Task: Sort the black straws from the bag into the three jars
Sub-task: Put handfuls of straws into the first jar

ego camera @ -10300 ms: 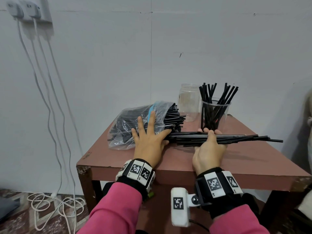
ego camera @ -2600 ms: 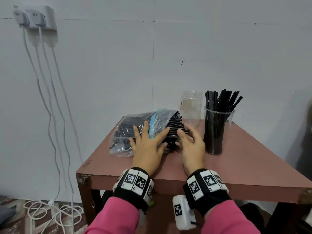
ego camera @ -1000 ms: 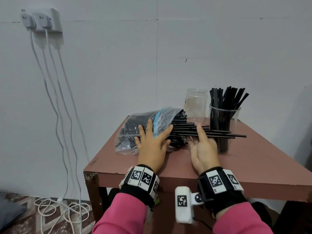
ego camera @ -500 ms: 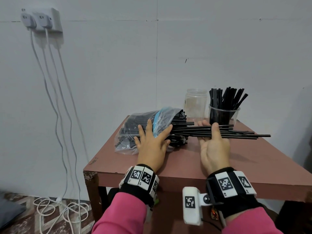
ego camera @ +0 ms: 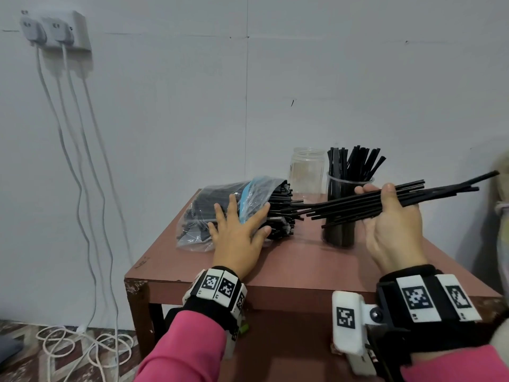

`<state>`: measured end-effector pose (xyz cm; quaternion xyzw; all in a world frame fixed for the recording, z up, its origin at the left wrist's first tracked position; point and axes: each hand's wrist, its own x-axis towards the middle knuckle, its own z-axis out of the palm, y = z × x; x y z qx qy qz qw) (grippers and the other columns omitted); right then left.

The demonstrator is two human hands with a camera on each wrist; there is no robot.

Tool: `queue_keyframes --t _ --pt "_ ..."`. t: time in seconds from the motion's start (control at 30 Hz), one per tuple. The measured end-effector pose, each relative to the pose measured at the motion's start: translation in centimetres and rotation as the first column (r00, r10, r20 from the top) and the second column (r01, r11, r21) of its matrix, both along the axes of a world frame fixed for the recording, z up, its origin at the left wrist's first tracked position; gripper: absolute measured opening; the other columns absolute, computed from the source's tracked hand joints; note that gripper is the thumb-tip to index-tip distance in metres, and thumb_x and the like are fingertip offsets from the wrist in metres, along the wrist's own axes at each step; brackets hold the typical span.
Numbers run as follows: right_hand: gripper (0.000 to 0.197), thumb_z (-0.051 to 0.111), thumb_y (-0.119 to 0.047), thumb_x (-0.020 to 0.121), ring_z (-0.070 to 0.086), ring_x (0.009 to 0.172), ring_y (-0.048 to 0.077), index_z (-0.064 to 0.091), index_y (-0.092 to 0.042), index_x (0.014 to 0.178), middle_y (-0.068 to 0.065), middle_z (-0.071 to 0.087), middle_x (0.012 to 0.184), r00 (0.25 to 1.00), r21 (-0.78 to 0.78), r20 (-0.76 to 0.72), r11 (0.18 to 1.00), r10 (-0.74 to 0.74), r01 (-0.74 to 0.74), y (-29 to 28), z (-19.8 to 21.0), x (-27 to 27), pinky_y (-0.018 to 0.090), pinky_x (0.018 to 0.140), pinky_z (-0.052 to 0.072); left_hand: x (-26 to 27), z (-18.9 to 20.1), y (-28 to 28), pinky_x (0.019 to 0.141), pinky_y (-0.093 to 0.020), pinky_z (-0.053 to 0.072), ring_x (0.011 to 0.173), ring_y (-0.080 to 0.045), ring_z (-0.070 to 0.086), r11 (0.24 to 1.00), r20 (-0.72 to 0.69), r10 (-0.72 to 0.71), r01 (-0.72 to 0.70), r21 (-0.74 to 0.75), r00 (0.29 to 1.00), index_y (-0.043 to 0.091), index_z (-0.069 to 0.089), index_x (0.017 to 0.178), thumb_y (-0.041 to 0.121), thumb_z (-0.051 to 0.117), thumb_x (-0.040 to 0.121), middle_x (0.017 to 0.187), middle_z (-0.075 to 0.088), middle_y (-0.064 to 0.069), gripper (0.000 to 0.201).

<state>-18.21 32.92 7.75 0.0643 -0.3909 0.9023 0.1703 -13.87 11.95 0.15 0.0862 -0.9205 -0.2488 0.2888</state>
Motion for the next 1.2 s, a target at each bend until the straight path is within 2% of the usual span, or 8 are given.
queue_keyframes --t 0.17,0.3,0.5,0.67,0.8,0.9,1.07,1.2 --pt "0.007 0.042 -0.015 0.103 0.069 0.077 0.014 0.046 -0.009 0.104 0.004 0.064 0.084 0.992 0.202 -0.120 0.979 0.025 -0.001 1.0 1.9 1.5 0.025 0.071 0.057 0.6 0.2 0.6 0.116 -0.035 -0.017 0.147 -0.010 -0.014 0.998 -0.353 -0.055 0.059 0.001 0.934 0.042 0.032 0.142 0.059 0.027 0.092 0.161 0.005 0.003 0.053" --pt "0.018 0.044 -0.017 0.102 0.068 0.083 0.017 0.050 -0.003 0.112 0.001 0.068 0.082 0.976 0.398 -0.206 0.917 0.071 0.017 0.2 2.8 2.5 0.032 0.081 0.056 2.0 1.9 3.7 0.116 -0.024 0.019 0.143 -0.003 0.021 0.904 -0.576 -0.122 0.330 0.272 0.808 0.025 0.050 0.138 0.046 0.039 0.097 0.154 0.030 0.007 0.048" --pt "0.026 0.042 -0.013 0.102 0.064 0.081 0.020 0.057 -0.012 0.080 -0.001 0.067 0.070 0.938 0.340 -0.235 0.925 0.255 -0.167 -2.3 3.5 5.2 0.037 0.086 0.054 1.7 5.4 6.5 0.086 -0.033 0.047 0.088 -0.016 0.062 0.481 -0.457 0.142 0.342 0.807 0.878 0.021 0.066 0.079 0.027 0.046 0.101 0.087 0.068 0.001 0.030" --pt "0.023 0.043 -0.014 0.102 0.065 0.079 0.016 0.056 -0.009 0.084 0.004 0.062 0.078 0.932 0.252 -0.239 0.944 0.273 -0.212 -2.5 4.1 5.5 0.038 0.085 0.055 2.0 5.5 6.5 0.058 -0.027 0.042 0.071 -0.018 0.059 0.152 -0.275 0.144 0.253 0.955 0.951 0.018 0.064 0.073 0.031 0.049 0.098 0.082 0.066 -0.005 0.032" --pt "0.019 0.044 -0.017 0.102 0.065 0.080 0.017 0.056 -0.009 0.089 0.000 0.065 0.075 0.929 0.304 -0.234 0.929 0.287 -0.211 -2.4 4.3 5.5 0.035 0.082 0.057 3.3 6.2 6.9 0.071 -0.037 0.054 0.071 -0.024 0.062 -0.073 -0.296 0.019 0.296 0.952 0.955 0.010 0.062 0.080 0.033 0.046 0.100 0.083 0.067 -0.013 0.035" --pt "0.014 0.047 -0.016 0.101 0.066 0.074 0.016 0.055 -0.011 0.092 0.000 0.065 0.072 0.934 0.280 -0.171 0.925 0.313 -0.259 -2.8 4.1 5.4 0.032 0.072 0.058 3.8 6.7 7.2 0.084 -0.047 0.055 0.069 -0.027 0.063 -0.127 -0.329 -0.020 0.324 0.938 0.944 0.006 0.064 0.078 0.033 0.045 0.101 0.081 0.067 -0.016 0.040" --pt "0.010 0.048 -0.004 0.098 0.066 0.075 0.018 0.053 -0.013 0.098 0.005 0.064 0.072 0.922 0.320 -0.127 0.895 0.365 -0.310 -3.9 2.8 5.4 0.044 0.087 0.054 4.0 7.0 7.8 0.048 -0.025 0.052 0.049 -0.020 0.062 -0.108 -0.327 -0.112 0.315 0.943 0.939 0.010 0.062 0.071 0.035 0.046 0.100 0.063 0.066 -0.010 0.042" --pt "0.009 0.047 -0.009 0.100 0.063 0.069 0.014 0.053 -0.015 0.096 -0.001 0.061 0.068 0.937 0.311 -0.157 0.916 0.311 -0.252 -4.7 2.2 5.5 0.036 0.079 0.055 4.5 6.6 8.0 0.053 -0.032 0.055 0.058 -0.020 0.066 -0.097 -0.246 -0.251 0.228 0.969 0.936 0.013 0.062 0.087 0.041 0.047 0.099 0.071 0.069 -0.007 0.035"
